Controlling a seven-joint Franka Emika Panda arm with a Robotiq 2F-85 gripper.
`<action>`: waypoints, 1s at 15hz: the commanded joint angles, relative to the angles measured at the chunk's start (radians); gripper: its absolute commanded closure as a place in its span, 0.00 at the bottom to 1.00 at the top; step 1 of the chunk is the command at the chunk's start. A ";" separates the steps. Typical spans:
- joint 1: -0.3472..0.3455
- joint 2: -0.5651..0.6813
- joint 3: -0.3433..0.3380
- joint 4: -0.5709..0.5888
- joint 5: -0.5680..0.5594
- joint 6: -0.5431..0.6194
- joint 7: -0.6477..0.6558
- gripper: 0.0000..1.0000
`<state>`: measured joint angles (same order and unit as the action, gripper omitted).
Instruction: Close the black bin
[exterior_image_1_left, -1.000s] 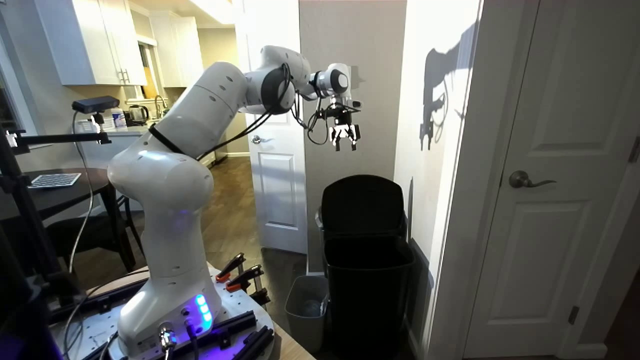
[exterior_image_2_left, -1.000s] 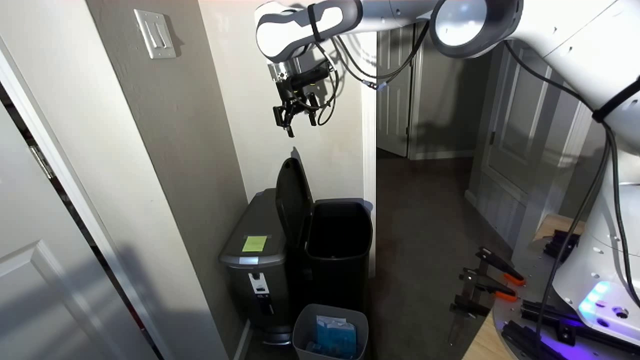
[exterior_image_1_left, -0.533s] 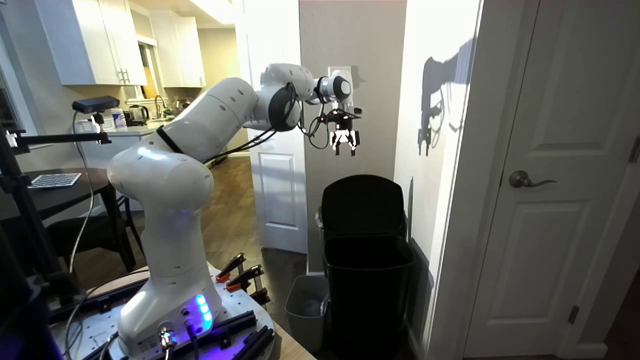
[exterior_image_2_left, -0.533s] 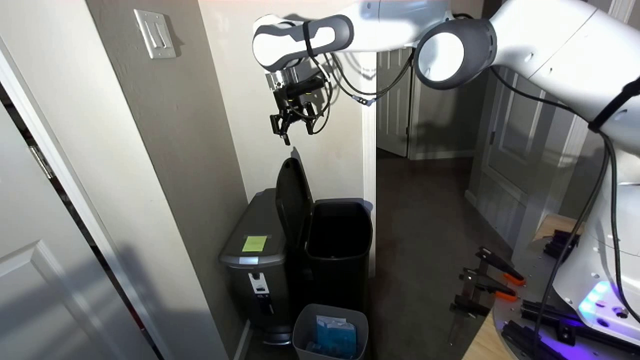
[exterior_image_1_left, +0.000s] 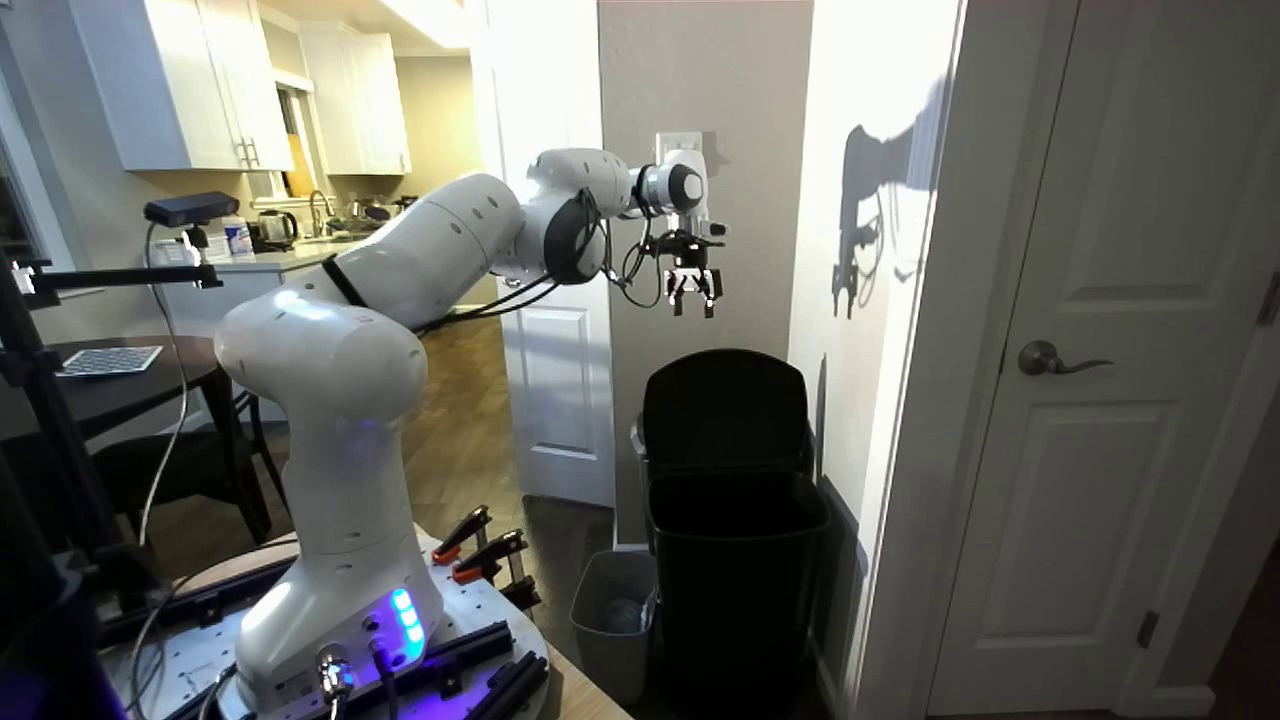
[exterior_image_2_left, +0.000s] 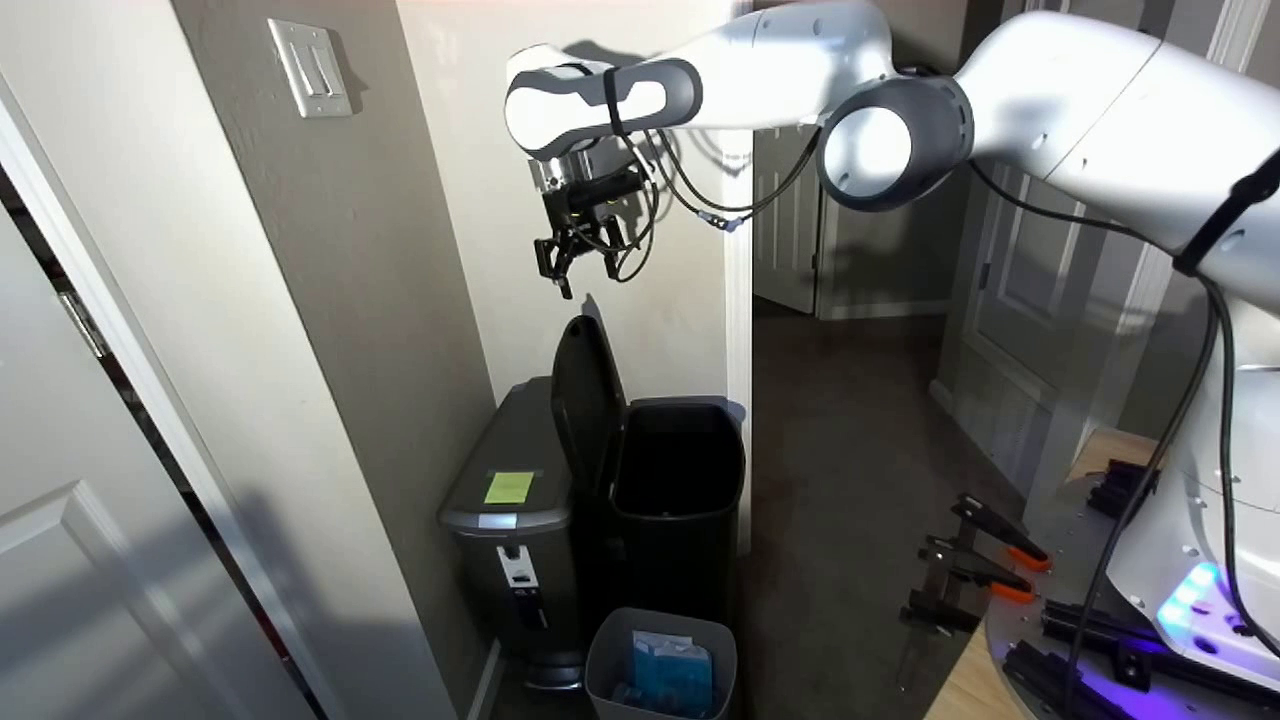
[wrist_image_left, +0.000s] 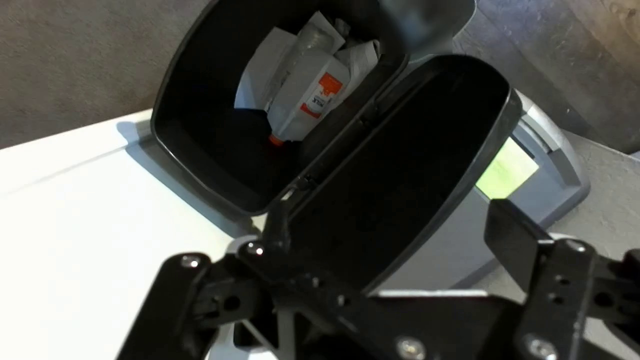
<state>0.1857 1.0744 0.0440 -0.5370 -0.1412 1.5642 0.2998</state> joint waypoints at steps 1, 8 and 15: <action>-0.002 0.031 0.002 0.064 -0.004 0.121 -0.029 0.00; -0.011 0.066 -0.019 0.096 0.019 0.207 -0.004 0.00; -0.012 0.095 -0.011 0.090 0.021 0.267 -0.042 0.00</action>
<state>0.1792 1.1786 0.0227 -0.4124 -0.1267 1.8031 0.2997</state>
